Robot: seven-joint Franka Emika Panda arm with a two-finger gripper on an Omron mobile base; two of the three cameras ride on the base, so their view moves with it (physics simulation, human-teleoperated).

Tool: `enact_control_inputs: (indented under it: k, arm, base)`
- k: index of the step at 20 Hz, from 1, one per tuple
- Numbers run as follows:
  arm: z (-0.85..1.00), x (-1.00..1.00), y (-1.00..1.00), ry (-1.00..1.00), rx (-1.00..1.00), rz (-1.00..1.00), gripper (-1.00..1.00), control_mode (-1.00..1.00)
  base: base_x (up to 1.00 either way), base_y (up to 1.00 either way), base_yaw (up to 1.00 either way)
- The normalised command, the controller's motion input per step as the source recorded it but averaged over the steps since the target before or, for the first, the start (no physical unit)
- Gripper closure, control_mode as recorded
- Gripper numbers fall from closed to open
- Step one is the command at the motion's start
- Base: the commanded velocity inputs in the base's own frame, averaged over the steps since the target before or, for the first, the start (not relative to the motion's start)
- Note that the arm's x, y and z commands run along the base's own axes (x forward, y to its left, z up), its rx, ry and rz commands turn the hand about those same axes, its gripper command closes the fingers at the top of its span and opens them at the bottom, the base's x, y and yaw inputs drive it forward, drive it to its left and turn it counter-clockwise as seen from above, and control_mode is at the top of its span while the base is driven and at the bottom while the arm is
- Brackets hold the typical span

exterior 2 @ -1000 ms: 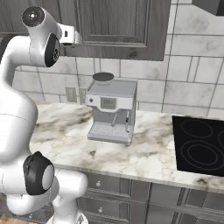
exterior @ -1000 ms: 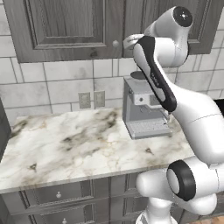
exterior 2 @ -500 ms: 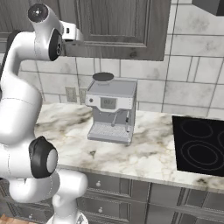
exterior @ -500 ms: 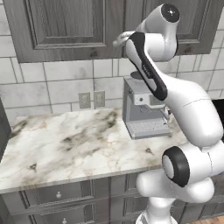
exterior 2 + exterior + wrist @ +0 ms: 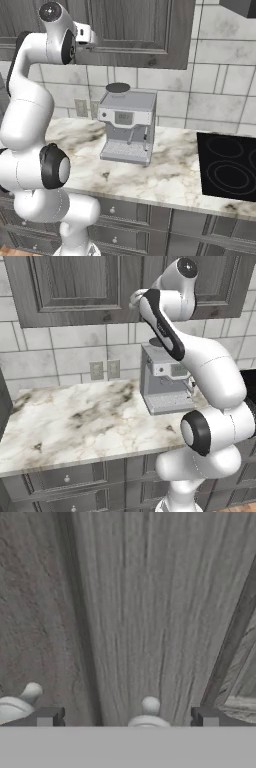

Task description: Open the cabinet, pick the kettle from the cabinet, and place it in the sink.

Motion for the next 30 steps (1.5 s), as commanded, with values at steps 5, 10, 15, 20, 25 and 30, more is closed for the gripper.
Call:
enact_control_inputs:
  k: [5, 10, 15, 20, 25, 30]
  arm:
    - [-0.09, 0.27, -0.04, 0.01, 0.0, 0.0, -1.0, -1.0]
    - [-0.07, 0.24, -0.1, 0.0, 0.0, 0.0, -1.0, -1.0]
    - [-0.1, 0.0, -0.04, 0.03, 0.0, -0.09, -1.0, -1.0]
    - [-0.16, 0.03, 0.0, 0.05, 0.0, -0.14, -1.0, -1.0]
    - [-0.18, 0.28, 0.04, 0.05, 0.07, -0.05, -1.0, -1.0]
    - [-0.06, 0.36, 0.0, -0.03, 0.07, 0.01, 1.0, -1.0]
  base:
    - [0.0, 0.0, 0.0]
    - [0.0, 0.0, 0.0]
    - [0.0, 0.0, 0.0]
    - [0.0, 0.0, 0.0]
    - [0.0, 0.0, 0.0]
    - [0.0, 0.0, 0.0]
